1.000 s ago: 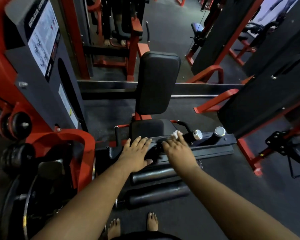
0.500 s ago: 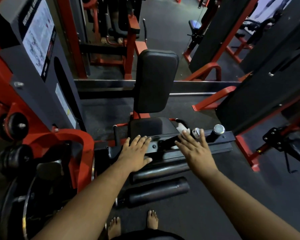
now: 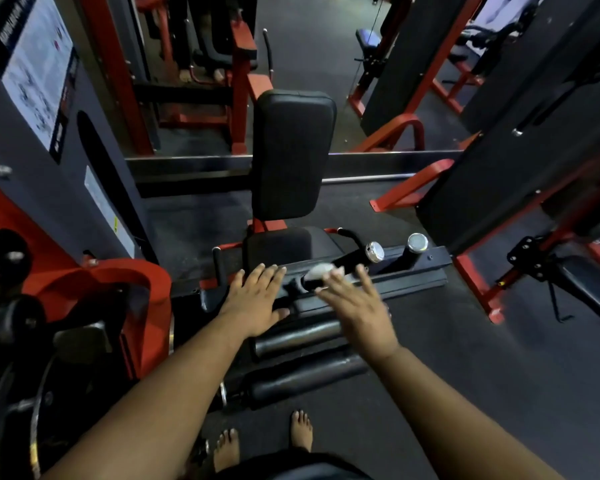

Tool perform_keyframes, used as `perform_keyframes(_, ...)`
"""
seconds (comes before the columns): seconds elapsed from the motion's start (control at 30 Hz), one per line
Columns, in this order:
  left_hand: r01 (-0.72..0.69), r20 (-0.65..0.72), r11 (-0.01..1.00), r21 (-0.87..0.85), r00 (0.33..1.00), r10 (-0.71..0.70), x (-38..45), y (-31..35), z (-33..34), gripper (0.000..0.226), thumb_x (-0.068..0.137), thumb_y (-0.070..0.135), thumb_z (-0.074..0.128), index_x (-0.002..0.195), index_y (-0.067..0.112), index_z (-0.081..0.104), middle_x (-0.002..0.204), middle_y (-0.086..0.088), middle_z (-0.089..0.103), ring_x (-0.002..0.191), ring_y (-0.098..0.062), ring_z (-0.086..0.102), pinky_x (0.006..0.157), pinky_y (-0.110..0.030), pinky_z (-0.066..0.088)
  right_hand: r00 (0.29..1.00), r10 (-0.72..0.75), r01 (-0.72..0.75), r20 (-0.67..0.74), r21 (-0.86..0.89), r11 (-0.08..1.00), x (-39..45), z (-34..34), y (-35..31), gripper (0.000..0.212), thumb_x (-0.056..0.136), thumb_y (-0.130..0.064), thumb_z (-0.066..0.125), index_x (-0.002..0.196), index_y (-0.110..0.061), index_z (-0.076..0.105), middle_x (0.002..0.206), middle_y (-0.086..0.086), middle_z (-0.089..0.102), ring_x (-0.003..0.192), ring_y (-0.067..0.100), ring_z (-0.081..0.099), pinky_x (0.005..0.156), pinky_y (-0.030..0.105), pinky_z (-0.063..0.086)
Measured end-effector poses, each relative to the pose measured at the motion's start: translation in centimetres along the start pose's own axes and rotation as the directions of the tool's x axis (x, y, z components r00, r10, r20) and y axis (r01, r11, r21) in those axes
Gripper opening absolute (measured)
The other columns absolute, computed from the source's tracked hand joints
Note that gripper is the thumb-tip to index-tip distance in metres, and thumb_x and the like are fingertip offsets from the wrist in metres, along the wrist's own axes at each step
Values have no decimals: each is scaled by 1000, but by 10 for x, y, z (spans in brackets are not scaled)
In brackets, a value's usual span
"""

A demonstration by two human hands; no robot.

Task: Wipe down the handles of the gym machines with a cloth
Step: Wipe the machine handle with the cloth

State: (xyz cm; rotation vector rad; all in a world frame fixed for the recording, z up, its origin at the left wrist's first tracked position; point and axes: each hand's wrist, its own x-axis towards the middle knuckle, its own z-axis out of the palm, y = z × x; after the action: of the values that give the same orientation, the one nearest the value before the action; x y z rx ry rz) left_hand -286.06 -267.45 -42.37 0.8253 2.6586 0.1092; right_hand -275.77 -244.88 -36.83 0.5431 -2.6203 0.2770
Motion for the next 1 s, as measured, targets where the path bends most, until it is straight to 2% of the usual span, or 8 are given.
perform_keyframes(0.07,-10,1,1000,6,1000,10,1,-1,0,90,101,67,34,162,25,-16,172,2,-10,158,-22,-8,125,-54,1,959,193,-175,-209,100,979,3,-25,3,41,93,11,57,127,-8,69,138,9,64,134,22,56,117,52,38)
perform_keyframes(0.13,-16,-1,1000,10,1000,16,1,-1,1,90,101,67,33,162,25,-17,172,2,-10,158,-22,-8,125,-54,2,776,531,-414,-340,360,836,3,-40,2,36,97,8,59,129,-7,68,133,6,67,125,19,64,111,41,47)
perform_keyframes(0.23,-17,2,1000,25,1000,17,2,-1,1,90,100,69,32,161,25,-18,172,3,-11,158,-22,-8,126,-54,4,456,859,-527,-233,707,471,5,-37,-17,36,97,0,64,132,-8,67,128,2,70,122,15,65,107,35,52)
perform_keyframes(0.37,-13,6,999,45,1000,12,2,-2,1,91,100,69,31,161,25,-19,172,3,-11,158,-22,-7,126,-54,5,268,963,-526,-32,833,174,15,-2,-36,37,100,-7,63,137,-11,63,132,-1,68,126,11,62,109,30,49)
perform_keyframes(0.6,-8,-21,999,38,1000,9,4,-1,3,93,99,68,38,162,25,-15,173,2,-5,159,-22,-4,126,-54,6,168,950,-456,263,875,-162,40,38,-58,46,103,-6,56,148,-9,49,140,0,62,127,8,60,112,28,44)
perform_keyframes(0.7,-5,-6,999,36,1000,5,2,0,1,93,99,68,38,162,25,-14,173,2,-6,158,-22,-5,126,-54,6,191,867,-484,460,812,-324,30,52,-64,50,94,-18,64,143,-13,55,114,4,68,94,11,64,95,34,49)
perform_keyframes(0.8,-6,21,1000,22,1000,6,1,-1,-2,92,100,67,37,162,25,-16,172,2,-8,158,-21,-8,126,-53,3,122,905,-373,408,864,-339,25,37,-57,26,98,-4,59,116,-21,66,80,1,65,65,9,57,67,28,51)
perform_keyframes(1.0,-22,29,1000,3,999,22,-1,-1,-4,93,100,66,38,162,25,-17,172,1,-9,158,-23,-7,126,-56,3,-8,972,-124,235,964,-234,56,12,-19,37,96,3,54,125,-16,66,102,6,69,89,21,64,94,47,54)
